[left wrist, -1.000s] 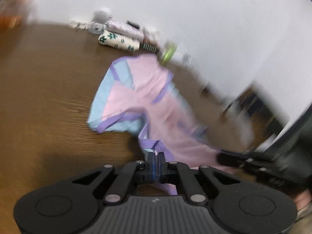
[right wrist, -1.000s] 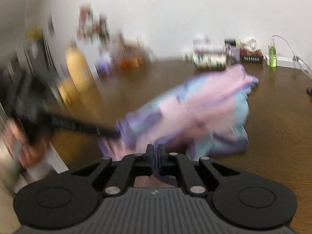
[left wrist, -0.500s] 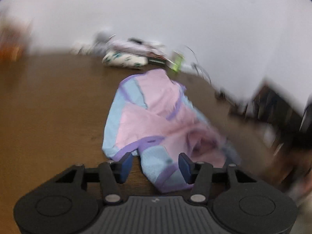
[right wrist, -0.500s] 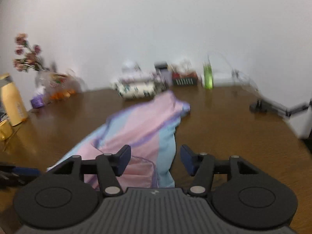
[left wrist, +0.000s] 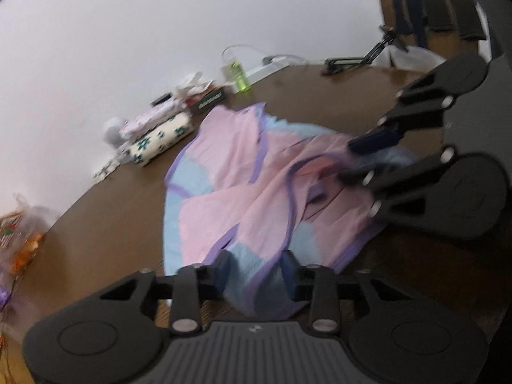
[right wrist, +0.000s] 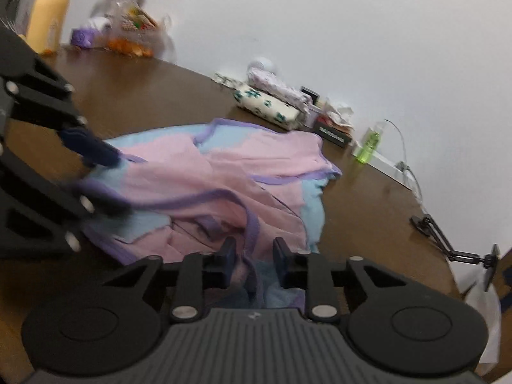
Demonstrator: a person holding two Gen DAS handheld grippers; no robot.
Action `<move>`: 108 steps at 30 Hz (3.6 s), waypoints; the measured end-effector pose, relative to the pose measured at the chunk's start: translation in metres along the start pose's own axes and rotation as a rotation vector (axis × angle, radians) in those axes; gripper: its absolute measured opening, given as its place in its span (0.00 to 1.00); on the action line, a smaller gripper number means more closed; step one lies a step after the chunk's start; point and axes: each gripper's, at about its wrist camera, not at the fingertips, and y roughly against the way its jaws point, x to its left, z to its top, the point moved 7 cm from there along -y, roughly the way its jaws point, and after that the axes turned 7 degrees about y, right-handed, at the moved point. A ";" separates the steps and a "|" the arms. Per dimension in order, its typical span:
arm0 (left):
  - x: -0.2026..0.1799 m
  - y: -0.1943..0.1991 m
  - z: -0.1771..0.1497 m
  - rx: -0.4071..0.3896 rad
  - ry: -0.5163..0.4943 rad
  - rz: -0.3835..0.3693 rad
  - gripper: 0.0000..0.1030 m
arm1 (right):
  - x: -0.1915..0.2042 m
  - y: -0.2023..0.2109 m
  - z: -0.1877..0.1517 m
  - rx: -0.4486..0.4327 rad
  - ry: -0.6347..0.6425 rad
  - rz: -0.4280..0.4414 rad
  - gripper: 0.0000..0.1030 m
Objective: Fold clothes
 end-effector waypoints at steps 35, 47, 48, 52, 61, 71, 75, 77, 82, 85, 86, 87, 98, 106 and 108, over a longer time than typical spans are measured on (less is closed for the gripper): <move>0.052 0.196 0.067 -0.519 0.229 0.335 0.01 | -0.019 0.143 0.018 -0.236 0.183 -0.342 0.01; 0.113 0.354 0.157 -0.850 0.317 0.114 0.01 | -0.128 0.336 0.146 -0.731 0.153 -0.519 0.01; 0.122 0.369 0.168 -0.885 0.325 0.102 0.01 | -0.135 0.348 0.158 -0.764 0.170 -0.524 0.01; 0.146 0.383 0.206 -0.923 0.336 0.033 0.01 | -0.162 0.343 0.200 -0.777 0.225 -0.526 0.01; 0.200 0.240 0.278 -0.692 0.351 0.033 0.01 | -0.218 0.173 0.255 -0.598 0.150 -0.402 0.01; 0.233 0.304 0.350 -0.853 0.304 0.223 0.01 | -0.242 0.181 0.330 -0.759 0.176 -0.508 0.01; 0.211 0.349 0.320 -0.894 0.223 0.275 0.02 | -0.229 0.224 0.318 -0.810 0.218 -0.483 0.02; 0.197 0.364 0.301 -0.897 0.178 0.295 0.02 | -0.215 0.221 0.295 -0.779 0.217 -0.421 0.02; 0.119 0.271 0.188 -0.547 0.145 0.162 0.13 | -0.158 0.147 0.167 -0.527 0.237 -0.190 0.02; 0.057 0.200 0.092 -0.254 0.180 -0.051 0.28 | -0.122 0.076 0.053 -0.245 0.180 0.082 0.13; 0.035 0.180 0.057 -0.143 0.201 -0.151 0.29 | -0.107 0.065 0.014 -0.142 0.140 0.167 0.20; 0.017 0.166 0.027 -0.026 0.216 -0.254 0.27 | -0.090 0.068 -0.025 -0.048 0.091 0.228 0.23; 0.136 0.025 0.023 0.022 0.414 -0.084 0.64 | -0.090 0.040 -0.024 -0.088 -0.131 0.322 0.48; 0.175 -0.088 0.028 0.108 0.490 0.066 0.52 | -0.082 -0.088 0.047 -0.007 -0.101 0.362 0.46; 0.175 -0.094 0.024 0.120 0.503 0.048 0.47 | -0.073 -0.113 0.058 0.006 -0.069 0.406 0.46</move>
